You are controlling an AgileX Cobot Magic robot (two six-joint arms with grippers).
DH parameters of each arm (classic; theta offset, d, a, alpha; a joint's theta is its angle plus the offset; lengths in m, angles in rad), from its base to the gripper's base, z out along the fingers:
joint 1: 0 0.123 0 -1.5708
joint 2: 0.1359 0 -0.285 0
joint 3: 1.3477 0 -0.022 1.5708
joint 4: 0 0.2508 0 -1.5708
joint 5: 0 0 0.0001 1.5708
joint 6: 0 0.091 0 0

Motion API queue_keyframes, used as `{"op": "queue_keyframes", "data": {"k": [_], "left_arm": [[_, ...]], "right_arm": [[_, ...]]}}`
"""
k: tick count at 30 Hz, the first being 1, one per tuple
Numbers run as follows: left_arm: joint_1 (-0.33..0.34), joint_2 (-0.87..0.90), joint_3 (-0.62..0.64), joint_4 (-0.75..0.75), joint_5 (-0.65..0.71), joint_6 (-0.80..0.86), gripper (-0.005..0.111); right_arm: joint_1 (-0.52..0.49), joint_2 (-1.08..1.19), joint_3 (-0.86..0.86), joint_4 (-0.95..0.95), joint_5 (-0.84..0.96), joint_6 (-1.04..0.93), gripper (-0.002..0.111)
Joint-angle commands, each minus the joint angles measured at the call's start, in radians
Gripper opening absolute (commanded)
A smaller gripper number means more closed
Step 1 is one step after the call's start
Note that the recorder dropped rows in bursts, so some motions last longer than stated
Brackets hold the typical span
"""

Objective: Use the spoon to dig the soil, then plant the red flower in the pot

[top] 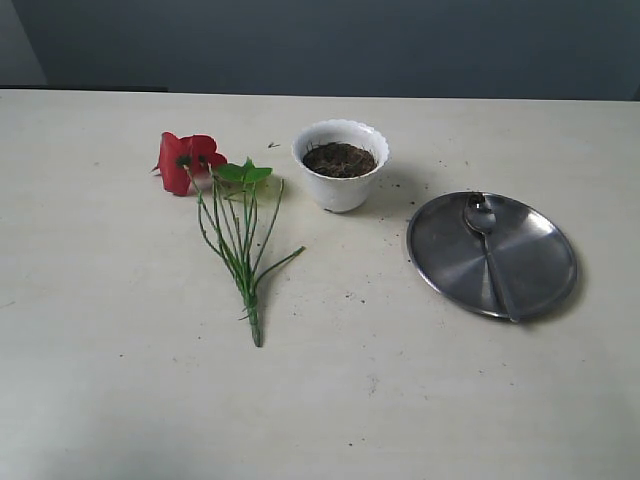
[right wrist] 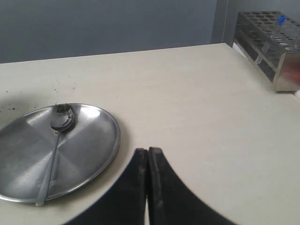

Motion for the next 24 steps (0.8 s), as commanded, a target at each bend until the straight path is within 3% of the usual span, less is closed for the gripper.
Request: {"op": "queue_keyframes", "data": {"k": [1, 24], "left_arm": [[-0.002, -0.004, 0.005, 0.003, -0.006, -0.001, 0.000], [-0.002, -0.004, 0.005, 0.095, -0.015, -0.001, 0.000]], "right_arm": [[-0.004, -0.006, 0.005, 0.001, -0.009, -0.005, -0.001], [-0.004, -0.006, 0.005, 0.010, -0.011, -0.005, -0.001]]}}
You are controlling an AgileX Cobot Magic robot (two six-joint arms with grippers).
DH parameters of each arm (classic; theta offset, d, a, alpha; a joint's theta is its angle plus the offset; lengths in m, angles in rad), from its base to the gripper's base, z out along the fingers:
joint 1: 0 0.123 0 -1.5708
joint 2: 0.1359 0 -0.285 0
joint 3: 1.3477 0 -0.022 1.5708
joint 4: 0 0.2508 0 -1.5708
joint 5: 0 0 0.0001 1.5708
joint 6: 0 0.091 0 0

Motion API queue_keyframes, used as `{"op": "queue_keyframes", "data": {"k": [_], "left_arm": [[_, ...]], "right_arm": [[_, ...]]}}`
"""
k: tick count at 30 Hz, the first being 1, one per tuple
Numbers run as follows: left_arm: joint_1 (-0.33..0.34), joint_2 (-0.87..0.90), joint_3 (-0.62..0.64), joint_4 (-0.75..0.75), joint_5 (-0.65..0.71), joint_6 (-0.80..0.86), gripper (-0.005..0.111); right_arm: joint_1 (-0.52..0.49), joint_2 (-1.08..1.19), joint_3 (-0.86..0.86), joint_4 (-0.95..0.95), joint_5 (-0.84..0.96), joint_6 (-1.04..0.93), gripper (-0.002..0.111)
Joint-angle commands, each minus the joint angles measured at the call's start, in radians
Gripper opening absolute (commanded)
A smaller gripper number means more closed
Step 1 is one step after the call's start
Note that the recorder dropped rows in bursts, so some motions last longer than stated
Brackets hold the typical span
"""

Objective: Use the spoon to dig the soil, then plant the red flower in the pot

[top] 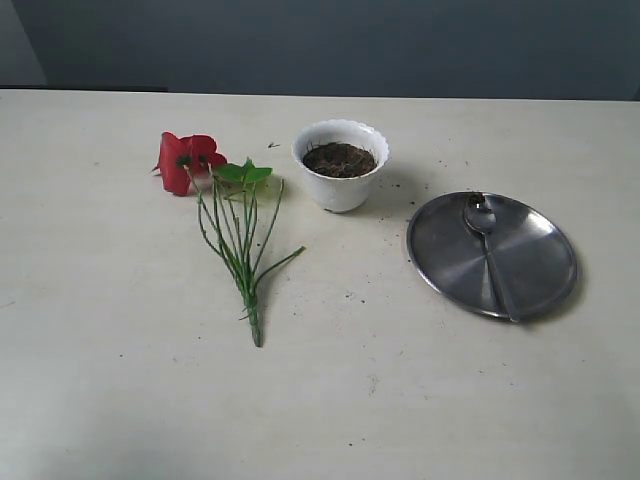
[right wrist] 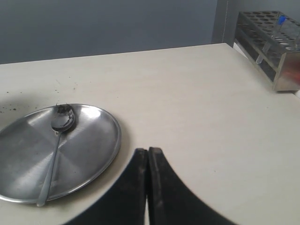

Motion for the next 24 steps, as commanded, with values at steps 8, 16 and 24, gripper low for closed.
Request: {"op": "queue_keyframes", "data": {"k": [8, 16, 24], "left_arm": [[-0.002, -0.004, 0.005, -0.005, -0.195, -0.001, 0.000], [-0.002, -0.004, 0.005, -0.005, -0.300, -0.001, 0.000], [-0.002, -0.004, 0.005, -0.002, -0.338, -0.001, 0.000]], "right_arm": [[-0.004, -0.006, 0.005, 0.005, -0.011, -0.005, -0.001], [-0.004, -0.006, 0.005, 0.005, -0.013, -0.005, -0.001], [-0.004, -0.006, 0.005, 0.005, -0.013, -0.005, -0.001]]}}
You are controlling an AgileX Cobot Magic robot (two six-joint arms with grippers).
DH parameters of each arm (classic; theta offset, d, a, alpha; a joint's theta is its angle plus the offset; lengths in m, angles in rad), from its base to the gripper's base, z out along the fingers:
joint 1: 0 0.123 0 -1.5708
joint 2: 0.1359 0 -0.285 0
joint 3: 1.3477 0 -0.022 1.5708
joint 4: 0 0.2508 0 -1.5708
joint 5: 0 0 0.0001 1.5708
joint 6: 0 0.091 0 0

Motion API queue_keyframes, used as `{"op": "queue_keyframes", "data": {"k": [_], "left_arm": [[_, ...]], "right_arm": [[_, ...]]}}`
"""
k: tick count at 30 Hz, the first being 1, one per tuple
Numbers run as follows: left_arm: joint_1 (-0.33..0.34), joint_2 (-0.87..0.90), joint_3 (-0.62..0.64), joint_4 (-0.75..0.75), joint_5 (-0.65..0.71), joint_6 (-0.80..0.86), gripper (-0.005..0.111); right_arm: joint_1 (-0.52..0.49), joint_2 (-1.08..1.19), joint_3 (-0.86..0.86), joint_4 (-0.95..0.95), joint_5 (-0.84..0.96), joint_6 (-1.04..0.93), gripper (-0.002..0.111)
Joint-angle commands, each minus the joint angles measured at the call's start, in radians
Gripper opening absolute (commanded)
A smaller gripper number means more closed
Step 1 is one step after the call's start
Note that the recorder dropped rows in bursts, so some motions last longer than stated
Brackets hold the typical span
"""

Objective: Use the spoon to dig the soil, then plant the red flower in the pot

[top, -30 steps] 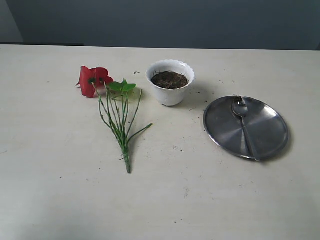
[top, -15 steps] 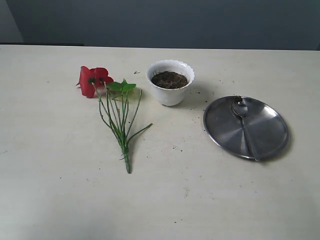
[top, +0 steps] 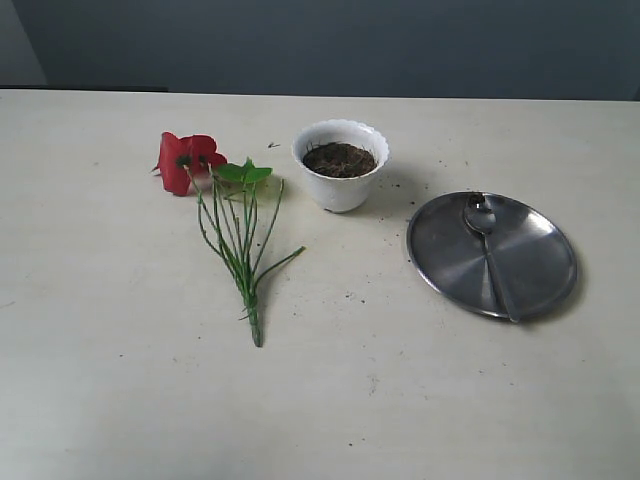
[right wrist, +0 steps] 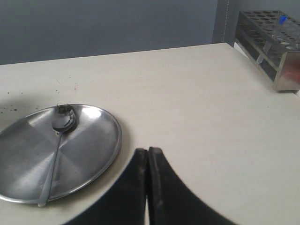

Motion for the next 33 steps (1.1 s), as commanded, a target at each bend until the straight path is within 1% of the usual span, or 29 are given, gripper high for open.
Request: {"op": "queue_keyframes", "data": {"k": [1, 11, 16, 19, 22, 24, 26, 29, 33], "left_arm": [[-0.002, -0.004, 0.005, 0.000, -0.015, -0.001, 0.000], [-0.002, -0.004, 0.005, -0.007, -0.052, -0.004, 0.000], [-0.002, -0.004, 0.005, -0.096, -0.088, -0.035, 0.000], [-0.002, -0.004, 0.005, -0.135, -0.150, -0.088, 0.000], [-0.002, -0.004, 0.005, -0.135, -0.233, -0.117, 0.000], [-0.002, -0.004, 0.005, -0.135, -0.261, -0.142, 0.000], [-0.002, -0.004, 0.005, -0.135, -0.251, -0.148, 0.000], [-0.002, -0.004, -0.010, -0.135, -0.194, -0.208, 0.000], [-0.002, -0.004, -0.038, -0.129, -0.198, -0.230, 0.000]], "right_arm": [[-0.004, -0.006, 0.005, 0.001, -0.013, -0.005, -0.001], [-0.004, -0.006, 0.005, 0.019, -0.013, -0.005, -0.001], [-0.004, -0.006, 0.005, 0.019, -0.013, -0.005, -0.001], [-0.004, -0.006, 0.005, 0.019, -0.013, -0.005, -0.001], [-0.004, -0.006, 0.005, 0.019, -0.013, -0.005, -0.001], [-0.004, -0.006, 0.005, 0.019, -0.013, -0.005, -0.001], [-0.004, -0.006, 0.005, 0.019, -0.015, -0.005, -0.001], [-0.004, -0.006, 0.005, 0.019, -0.015, -0.005, -0.001], [-0.004, -0.006, 0.005, 0.019, -0.015, -0.005, -0.001]]}}
